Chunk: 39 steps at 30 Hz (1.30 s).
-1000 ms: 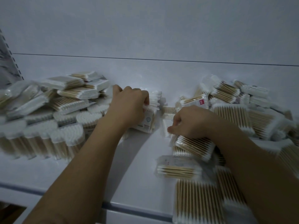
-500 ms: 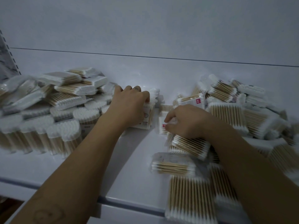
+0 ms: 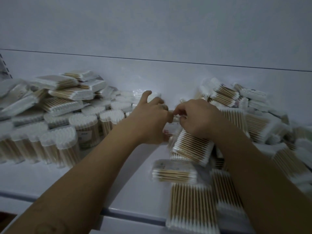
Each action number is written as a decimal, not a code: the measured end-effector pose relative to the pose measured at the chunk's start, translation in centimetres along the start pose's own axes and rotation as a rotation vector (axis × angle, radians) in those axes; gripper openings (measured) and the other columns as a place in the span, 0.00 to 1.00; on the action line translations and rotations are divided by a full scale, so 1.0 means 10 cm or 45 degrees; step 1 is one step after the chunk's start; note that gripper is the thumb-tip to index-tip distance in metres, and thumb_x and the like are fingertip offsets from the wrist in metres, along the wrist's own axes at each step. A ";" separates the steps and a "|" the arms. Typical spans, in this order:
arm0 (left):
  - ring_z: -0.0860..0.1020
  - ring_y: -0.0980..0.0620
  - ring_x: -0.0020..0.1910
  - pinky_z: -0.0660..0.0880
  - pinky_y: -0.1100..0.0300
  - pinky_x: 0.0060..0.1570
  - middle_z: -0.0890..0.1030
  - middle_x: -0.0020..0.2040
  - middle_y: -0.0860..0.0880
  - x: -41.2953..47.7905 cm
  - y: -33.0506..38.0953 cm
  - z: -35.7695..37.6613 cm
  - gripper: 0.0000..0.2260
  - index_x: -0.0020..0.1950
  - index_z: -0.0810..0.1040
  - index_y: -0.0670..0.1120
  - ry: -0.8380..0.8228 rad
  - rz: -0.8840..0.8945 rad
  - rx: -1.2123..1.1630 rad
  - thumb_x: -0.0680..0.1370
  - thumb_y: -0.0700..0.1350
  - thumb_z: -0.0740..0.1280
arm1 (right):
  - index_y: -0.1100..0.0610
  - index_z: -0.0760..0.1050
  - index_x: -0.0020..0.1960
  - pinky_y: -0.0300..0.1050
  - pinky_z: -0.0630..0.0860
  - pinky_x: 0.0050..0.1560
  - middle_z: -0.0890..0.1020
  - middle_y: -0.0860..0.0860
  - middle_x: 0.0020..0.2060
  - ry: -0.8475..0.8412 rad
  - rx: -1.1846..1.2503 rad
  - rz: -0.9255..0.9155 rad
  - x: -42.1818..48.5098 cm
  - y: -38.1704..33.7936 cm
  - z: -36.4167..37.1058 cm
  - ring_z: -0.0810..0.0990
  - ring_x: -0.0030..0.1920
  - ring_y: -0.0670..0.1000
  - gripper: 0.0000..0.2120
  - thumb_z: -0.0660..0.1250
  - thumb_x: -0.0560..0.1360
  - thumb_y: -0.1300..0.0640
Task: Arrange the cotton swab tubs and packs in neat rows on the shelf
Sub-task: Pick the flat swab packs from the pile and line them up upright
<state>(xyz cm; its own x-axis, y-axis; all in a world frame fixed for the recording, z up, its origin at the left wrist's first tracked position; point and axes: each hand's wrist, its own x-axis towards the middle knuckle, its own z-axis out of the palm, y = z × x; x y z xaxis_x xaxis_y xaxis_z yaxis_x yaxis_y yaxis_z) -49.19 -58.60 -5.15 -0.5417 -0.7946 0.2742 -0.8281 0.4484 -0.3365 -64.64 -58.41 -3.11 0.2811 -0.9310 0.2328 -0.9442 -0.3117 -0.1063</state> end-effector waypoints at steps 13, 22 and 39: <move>0.74 0.46 0.63 0.56 0.36 0.69 0.81 0.55 0.52 0.06 -0.11 0.00 0.05 0.43 0.82 0.54 0.319 -0.021 0.089 0.72 0.43 0.73 | 0.45 0.76 0.64 0.45 0.72 0.59 0.80 0.46 0.60 0.092 0.070 0.015 0.02 0.06 0.02 0.76 0.60 0.51 0.15 0.61 0.79 0.52; 0.77 0.48 0.55 0.63 0.53 0.56 0.82 0.54 0.51 0.17 -0.12 0.04 0.15 0.66 0.68 0.53 0.336 -0.195 -0.036 0.80 0.53 0.63 | 0.47 0.73 0.67 0.48 0.73 0.62 0.79 0.46 0.61 0.134 0.088 0.019 0.03 0.08 0.01 0.76 0.61 0.51 0.16 0.61 0.80 0.52; 0.64 0.47 0.71 0.49 0.41 0.70 0.77 0.63 0.53 0.23 -0.02 0.06 0.17 0.65 0.74 0.58 0.066 -0.168 0.145 0.78 0.47 0.63 | 0.45 0.74 0.65 0.45 0.72 0.59 0.79 0.46 0.60 0.039 0.045 0.007 0.02 0.07 0.03 0.76 0.60 0.50 0.15 0.63 0.79 0.50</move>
<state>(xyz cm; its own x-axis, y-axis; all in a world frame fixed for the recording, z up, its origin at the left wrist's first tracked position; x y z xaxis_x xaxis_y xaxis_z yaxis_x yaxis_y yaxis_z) -50.17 -60.78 -5.00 -0.4389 -0.8197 0.3679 -0.8721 0.2902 -0.3939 -65.23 -58.88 -3.43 0.2698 -0.9268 0.2612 -0.9390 -0.3133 -0.1420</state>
